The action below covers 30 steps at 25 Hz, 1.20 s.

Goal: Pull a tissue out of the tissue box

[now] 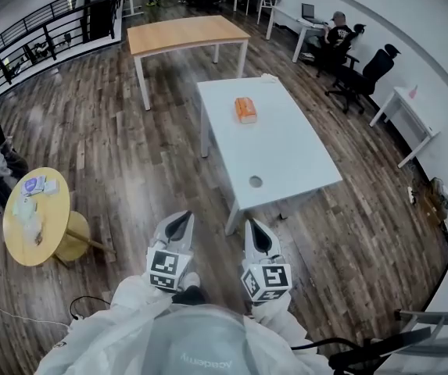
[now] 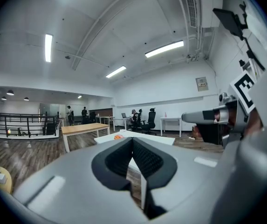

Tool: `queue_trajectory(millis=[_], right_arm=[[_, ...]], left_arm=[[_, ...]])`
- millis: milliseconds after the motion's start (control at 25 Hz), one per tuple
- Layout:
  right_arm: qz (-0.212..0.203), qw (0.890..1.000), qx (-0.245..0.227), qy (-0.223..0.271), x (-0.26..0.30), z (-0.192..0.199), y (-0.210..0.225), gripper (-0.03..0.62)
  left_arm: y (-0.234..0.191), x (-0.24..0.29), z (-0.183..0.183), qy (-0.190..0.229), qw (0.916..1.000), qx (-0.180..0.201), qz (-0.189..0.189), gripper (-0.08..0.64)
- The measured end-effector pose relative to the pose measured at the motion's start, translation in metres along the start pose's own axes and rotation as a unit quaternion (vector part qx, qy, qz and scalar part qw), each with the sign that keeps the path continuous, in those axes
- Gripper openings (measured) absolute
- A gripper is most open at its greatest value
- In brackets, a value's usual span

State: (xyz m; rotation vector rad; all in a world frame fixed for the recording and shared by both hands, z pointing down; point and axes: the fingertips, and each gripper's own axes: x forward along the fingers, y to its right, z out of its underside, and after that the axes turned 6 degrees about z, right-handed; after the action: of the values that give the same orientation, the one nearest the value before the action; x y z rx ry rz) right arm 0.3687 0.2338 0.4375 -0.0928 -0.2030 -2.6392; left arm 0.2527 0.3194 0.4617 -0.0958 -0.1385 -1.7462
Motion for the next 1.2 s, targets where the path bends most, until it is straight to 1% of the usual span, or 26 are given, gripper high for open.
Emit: queue_trajectory(millis=[120, 240, 360, 600, 760, 840, 1000, 1200], right_arm=[[0.005, 1.0, -0.001, -0.003, 0.028, -0.002, -0.003, 0.002], [0.013, 1.0, 0.001, -0.002, 0.053, -0.004, -0.003, 0.002], [0.02, 1.0, 0.003, -0.003, 0.073, -0.005, -0.003, 0.002], [0.022, 1.0, 0.007, -0.011, 0.105, 0.001, -0.01, 0.002], [0.023, 1.0, 0.005, -0.012, 0.12, 0.003, -0.013, 0.002], [0.022, 1.0, 0.004, -0.013, 0.124, 0.001, -0.013, 0.002], [0.024, 0.999, 0.001, -0.02, 0.13, 0.003, -0.009, 0.002], [0.021, 1.0, -0.001, -0.017, 0.144, -0.002, -0.01, 0.002]], left_arm=[[-0.027, 0.017, 0.002, -0.004, 1.0, -0.004, 0.003, 0.0], [-0.049, 0.035, -0.004, 0.0, 1.0, 0.002, 0.009, 0.0], [-0.066, 0.048, -0.007, 0.0, 0.9999, 0.005, 0.014, 0.0], [-0.096, 0.06, 0.0, -0.005, 0.9999, 0.004, 0.014, 0.0], [-0.118, 0.063, 0.008, -0.01, 0.9999, 0.002, 0.002, 0.0], [-0.128, 0.064, 0.006, -0.009, 0.9999, 0.0, -0.006, 0.0], [-0.137, 0.065, 0.003, -0.005, 0.9999, -0.004, -0.013, 0.0], [-0.148, 0.066, 0.004, -0.002, 0.9998, -0.007, -0.017, 0.0]])
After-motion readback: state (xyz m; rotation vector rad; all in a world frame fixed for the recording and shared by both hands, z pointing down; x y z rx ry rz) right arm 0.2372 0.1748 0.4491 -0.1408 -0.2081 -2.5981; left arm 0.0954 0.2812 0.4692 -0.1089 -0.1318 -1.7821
